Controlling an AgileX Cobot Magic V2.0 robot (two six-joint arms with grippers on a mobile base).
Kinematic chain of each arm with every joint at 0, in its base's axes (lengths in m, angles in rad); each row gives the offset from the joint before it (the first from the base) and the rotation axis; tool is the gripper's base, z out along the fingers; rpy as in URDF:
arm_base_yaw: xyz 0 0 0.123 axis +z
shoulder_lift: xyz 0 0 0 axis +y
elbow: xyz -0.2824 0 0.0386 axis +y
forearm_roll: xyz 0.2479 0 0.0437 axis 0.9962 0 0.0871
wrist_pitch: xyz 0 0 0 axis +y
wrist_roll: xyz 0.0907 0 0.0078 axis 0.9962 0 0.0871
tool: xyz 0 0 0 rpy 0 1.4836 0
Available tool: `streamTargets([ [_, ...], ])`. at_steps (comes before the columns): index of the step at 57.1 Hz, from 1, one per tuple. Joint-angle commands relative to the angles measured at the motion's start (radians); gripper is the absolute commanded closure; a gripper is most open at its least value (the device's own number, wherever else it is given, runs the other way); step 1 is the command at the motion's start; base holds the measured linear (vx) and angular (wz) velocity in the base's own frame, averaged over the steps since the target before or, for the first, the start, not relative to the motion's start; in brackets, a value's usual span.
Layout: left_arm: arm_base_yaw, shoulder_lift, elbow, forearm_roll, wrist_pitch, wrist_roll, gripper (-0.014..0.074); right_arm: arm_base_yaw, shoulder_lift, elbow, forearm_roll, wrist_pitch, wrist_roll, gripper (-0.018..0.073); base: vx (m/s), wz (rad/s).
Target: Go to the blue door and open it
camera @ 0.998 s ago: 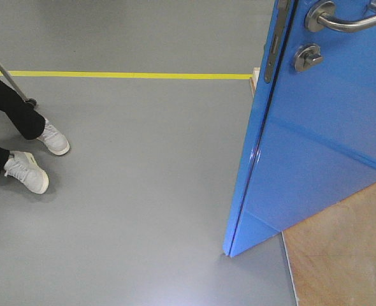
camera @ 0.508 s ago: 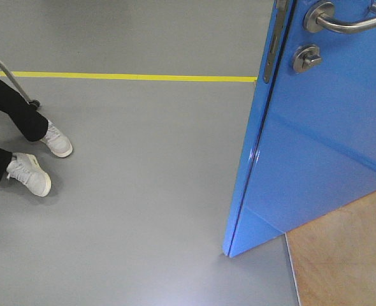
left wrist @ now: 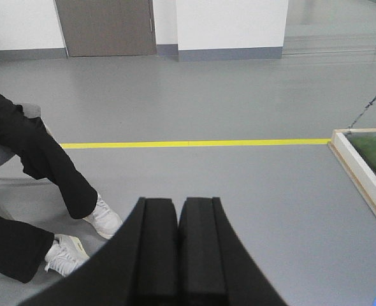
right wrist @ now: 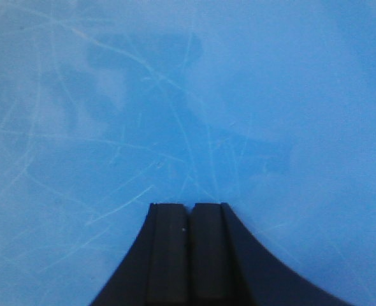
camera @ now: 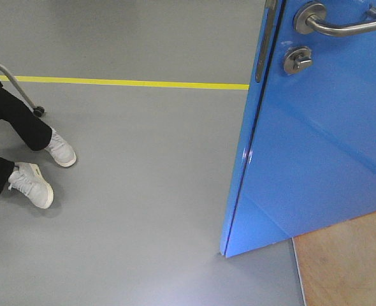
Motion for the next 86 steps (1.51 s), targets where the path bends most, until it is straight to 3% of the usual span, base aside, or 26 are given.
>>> streamTargets([
  [1, -0.006, -0.013, -0.026, -0.003, -0.085, -0.007, 0.0524, 0.003, -0.025, -0.026, 0.008, -0.075, -0.008, 0.0547, 0.19, 0.07],
  [86, -0.006, -0.013, -0.026, -0.003, -0.085, -0.007, 0.0524, 0.003, -0.025, -0.026, 0.008, -0.075, -0.008, 0.0547, 0.22, 0.02],
])
